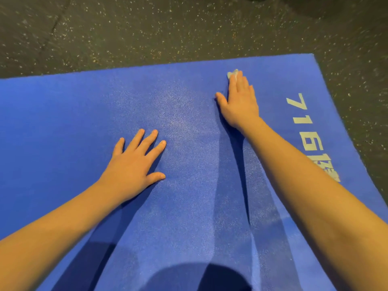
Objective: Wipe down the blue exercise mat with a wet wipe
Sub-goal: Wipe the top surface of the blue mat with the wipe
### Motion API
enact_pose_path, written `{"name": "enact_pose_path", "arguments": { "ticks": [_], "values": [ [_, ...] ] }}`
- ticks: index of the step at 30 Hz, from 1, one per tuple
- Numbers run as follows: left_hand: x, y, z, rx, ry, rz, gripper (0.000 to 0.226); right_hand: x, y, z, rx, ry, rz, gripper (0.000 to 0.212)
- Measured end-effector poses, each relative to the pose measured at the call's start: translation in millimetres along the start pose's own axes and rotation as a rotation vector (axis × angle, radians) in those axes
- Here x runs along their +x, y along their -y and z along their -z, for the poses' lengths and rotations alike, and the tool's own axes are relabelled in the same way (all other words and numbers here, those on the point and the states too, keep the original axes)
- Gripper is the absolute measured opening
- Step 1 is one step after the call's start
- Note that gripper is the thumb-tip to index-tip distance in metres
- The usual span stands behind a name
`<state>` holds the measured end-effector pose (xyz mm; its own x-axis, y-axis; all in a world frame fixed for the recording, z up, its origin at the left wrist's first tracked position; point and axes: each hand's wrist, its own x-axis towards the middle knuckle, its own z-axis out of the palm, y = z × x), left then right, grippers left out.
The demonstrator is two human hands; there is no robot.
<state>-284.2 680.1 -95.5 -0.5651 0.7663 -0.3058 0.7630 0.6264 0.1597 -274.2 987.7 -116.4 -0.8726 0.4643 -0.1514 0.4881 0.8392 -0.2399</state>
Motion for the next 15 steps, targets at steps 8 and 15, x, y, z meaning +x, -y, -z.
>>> {"name": "enact_pose_path", "arguments": {
  "ticks": [8, 15],
  "values": [
    [-16.5, -30.5, -11.1, 0.019, 0.017, -0.074, 0.083, -49.8, -15.6, -2.0, -0.047, 0.043, 0.167, 0.069],
    [-24.2, -32.9, -22.2, 0.070, -0.018, -0.082, 0.087, -106.8, -5.1, -11.5, 0.028, 0.108, 0.231, 0.075]
  ]
}}
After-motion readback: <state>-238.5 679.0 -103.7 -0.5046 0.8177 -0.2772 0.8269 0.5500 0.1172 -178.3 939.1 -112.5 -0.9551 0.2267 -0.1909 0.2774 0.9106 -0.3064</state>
